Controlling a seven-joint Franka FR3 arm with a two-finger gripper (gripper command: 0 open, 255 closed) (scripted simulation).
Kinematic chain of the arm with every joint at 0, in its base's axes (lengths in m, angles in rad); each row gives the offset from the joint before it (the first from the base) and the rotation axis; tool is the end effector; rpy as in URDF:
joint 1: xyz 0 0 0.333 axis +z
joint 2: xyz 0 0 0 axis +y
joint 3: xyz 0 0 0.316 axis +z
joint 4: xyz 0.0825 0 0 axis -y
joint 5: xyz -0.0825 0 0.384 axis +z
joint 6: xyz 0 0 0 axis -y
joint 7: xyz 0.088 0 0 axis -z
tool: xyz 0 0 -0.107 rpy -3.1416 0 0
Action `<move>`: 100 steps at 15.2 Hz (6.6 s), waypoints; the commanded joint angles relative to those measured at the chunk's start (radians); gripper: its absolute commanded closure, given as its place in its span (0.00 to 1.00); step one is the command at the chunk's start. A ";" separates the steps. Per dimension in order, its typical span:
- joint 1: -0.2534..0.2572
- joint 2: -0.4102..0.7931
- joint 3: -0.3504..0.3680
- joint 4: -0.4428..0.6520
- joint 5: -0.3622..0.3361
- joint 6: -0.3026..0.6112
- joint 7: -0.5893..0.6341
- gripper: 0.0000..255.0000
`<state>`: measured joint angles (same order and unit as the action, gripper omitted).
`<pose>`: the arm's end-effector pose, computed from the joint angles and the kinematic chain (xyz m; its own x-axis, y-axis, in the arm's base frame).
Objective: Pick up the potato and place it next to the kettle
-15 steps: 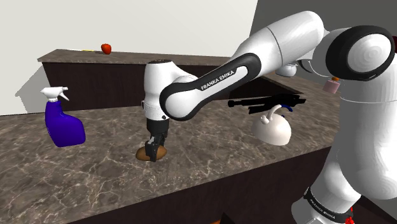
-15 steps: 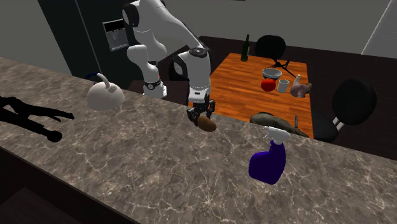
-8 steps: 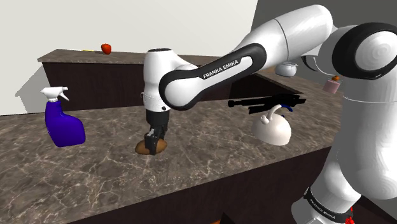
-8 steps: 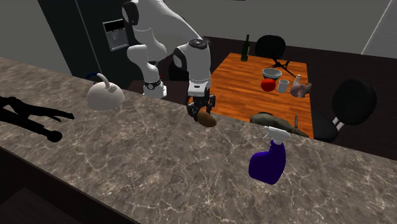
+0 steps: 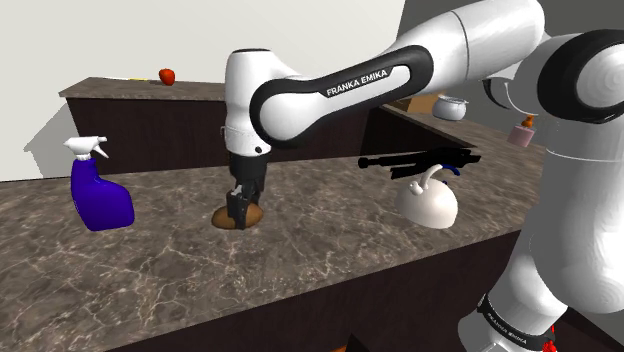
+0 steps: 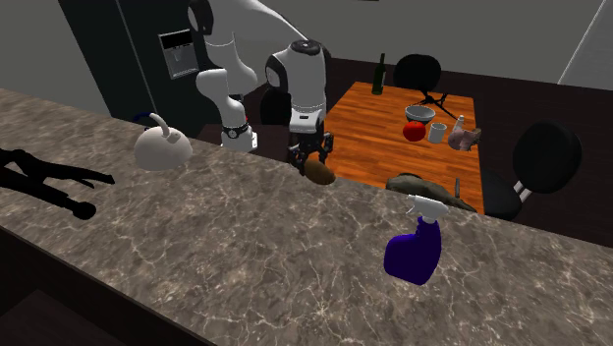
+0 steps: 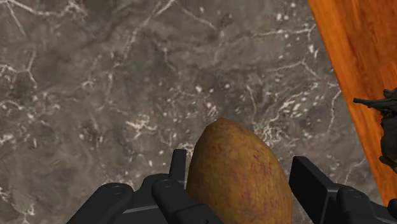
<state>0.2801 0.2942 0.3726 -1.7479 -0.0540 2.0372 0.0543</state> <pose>0.5180 0.3695 0.4147 0.8216 0.5700 0.0130 0.5697 -0.8198 -0.0579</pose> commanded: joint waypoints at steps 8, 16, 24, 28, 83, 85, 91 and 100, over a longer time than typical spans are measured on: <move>-0.001 -0.026 0.004 0.085 0.011 -0.110 -0.003 1.00; 0.001 -0.038 0.007 0.177 0.016 -0.213 -0.003 1.00; 0.007 -0.034 0.010 0.290 0.015 -0.322 0.001 1.00; 0.012 -0.025 0.011 0.356 0.011 -0.380 0.004 1.00; -0.541 -0.205 -0.478 0.130 0.107 -0.372 -1.033 1.00; -0.540 -0.207 -0.478 0.100 0.106 -0.344 -1.034 1.00; -0.540 -0.208 -0.477 0.018 0.107 -0.263 -1.037 1.00; -0.539 -0.195 -0.477 -0.085 0.110 -0.146 -1.043 1.00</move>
<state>-0.2601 0.0980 -0.1048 -1.8238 0.0559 1.8795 -0.9895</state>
